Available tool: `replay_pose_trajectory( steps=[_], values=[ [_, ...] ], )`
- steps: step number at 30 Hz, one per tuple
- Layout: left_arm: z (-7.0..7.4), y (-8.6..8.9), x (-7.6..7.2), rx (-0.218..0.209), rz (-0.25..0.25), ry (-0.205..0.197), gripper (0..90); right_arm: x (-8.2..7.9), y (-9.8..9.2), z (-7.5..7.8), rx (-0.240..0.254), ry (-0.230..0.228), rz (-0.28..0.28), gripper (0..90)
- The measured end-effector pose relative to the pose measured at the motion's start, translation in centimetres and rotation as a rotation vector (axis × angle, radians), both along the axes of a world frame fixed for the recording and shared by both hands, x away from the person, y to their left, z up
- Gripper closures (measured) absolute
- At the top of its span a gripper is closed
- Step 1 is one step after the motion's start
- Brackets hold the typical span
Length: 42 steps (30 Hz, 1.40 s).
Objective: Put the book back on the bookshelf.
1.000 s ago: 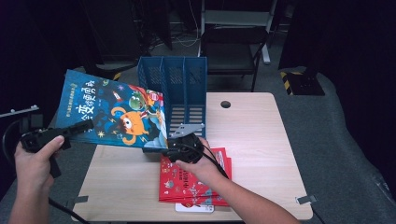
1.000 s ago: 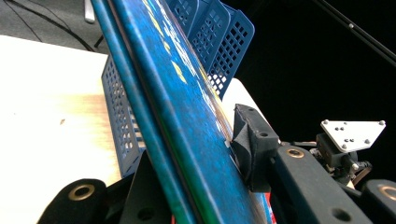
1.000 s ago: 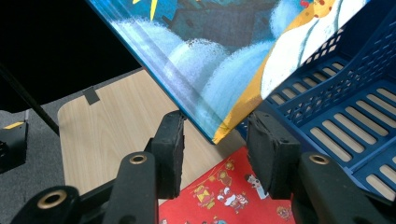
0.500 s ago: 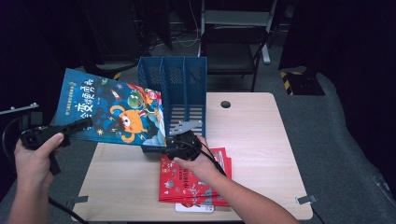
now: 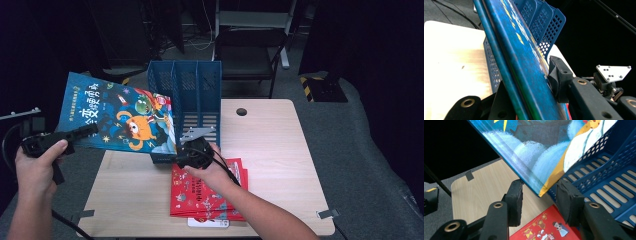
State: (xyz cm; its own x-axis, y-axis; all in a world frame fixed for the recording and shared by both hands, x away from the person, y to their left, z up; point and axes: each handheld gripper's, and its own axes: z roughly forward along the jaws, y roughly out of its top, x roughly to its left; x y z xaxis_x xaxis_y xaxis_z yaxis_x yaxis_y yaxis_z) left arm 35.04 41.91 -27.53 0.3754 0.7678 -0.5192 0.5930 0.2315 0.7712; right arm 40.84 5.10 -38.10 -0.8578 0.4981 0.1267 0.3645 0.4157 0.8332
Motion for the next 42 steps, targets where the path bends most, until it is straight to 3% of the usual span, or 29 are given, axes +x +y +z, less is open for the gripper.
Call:
replay_pose_trajectory(
  steps=[14,32,42],
  values=[
    [0.2,0.1,0.6,0.017,0.019,0.012,70.1,0.8,0.7,-0.5,0.012,0.022,-0.008,57.5],
    [1.8,-1.2,1.6,0.073,0.042,0.012,72.5,1.9,1.8,-1.6,0.019,0.041,-0.023,57.5],
    [2.3,-1.7,2.3,0.104,0.061,0.032,73.8,2.6,2.5,-2.5,0.023,0.054,-0.026,57.6]
  ],
)
